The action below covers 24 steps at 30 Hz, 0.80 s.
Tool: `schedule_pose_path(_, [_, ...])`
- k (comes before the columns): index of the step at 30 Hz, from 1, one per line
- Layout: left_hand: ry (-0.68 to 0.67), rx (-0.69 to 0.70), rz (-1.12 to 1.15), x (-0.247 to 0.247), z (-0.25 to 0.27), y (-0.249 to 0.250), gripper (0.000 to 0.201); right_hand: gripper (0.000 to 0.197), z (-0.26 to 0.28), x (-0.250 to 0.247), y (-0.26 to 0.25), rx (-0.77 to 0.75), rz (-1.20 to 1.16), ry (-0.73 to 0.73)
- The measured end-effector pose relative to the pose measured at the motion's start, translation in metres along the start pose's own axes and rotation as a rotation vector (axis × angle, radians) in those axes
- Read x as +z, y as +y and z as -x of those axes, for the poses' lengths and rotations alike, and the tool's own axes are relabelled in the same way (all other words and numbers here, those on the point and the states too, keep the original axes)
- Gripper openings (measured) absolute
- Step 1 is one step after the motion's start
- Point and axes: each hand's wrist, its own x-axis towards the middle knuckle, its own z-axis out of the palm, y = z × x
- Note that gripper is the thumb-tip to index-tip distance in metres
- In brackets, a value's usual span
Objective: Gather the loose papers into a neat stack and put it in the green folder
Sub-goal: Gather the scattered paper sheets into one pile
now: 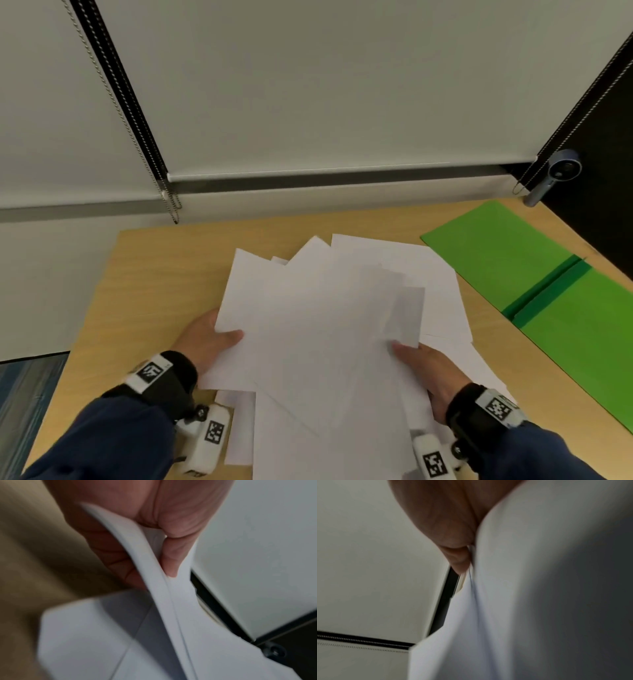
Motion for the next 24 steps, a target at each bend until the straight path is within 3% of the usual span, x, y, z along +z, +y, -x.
schedule_pose_path(2, [0.027,-0.015,-0.023,0.010,0.000,-0.001,0.024,0.036,0.002,-0.001,-0.001,0.006,-0.069,-0.006])
schedule_pose_path(5, [0.041,-0.018,0.031,0.020,0.003,0.001,0.006,0.054,0.002,-0.001,0.004,-0.028,-0.021,-0.074])
schedule_pose_path(7, [0.082,-0.031,0.101,0.027,0.011,0.008,0.018,0.053,0.000,0.002,0.009,-0.045,0.045,-0.059])
schedule_pose_path(10, [0.154,-0.148,0.294,0.034,0.022,0.006,0.027,0.027,0.001,0.003,0.014,-0.096,0.102,0.020])
schedule_pose_path(14, [0.209,-0.268,0.473,0.039,0.037,-0.029,0.074,0.023,0.003,0.005,0.019,-0.103,0.089,0.087])
schedule_pose_path(19, [0.242,-0.364,0.666,0.039,0.057,-0.036,0.038,0.025,0.005,0.008,0.024,-0.073,0.015,0.058])
schedule_pose_path(24, [0.145,-0.374,0.866,0.034,0.058,-0.027,0.054,0.024,0.011,0.016,0.024,-0.020,-0.027,-0.026])
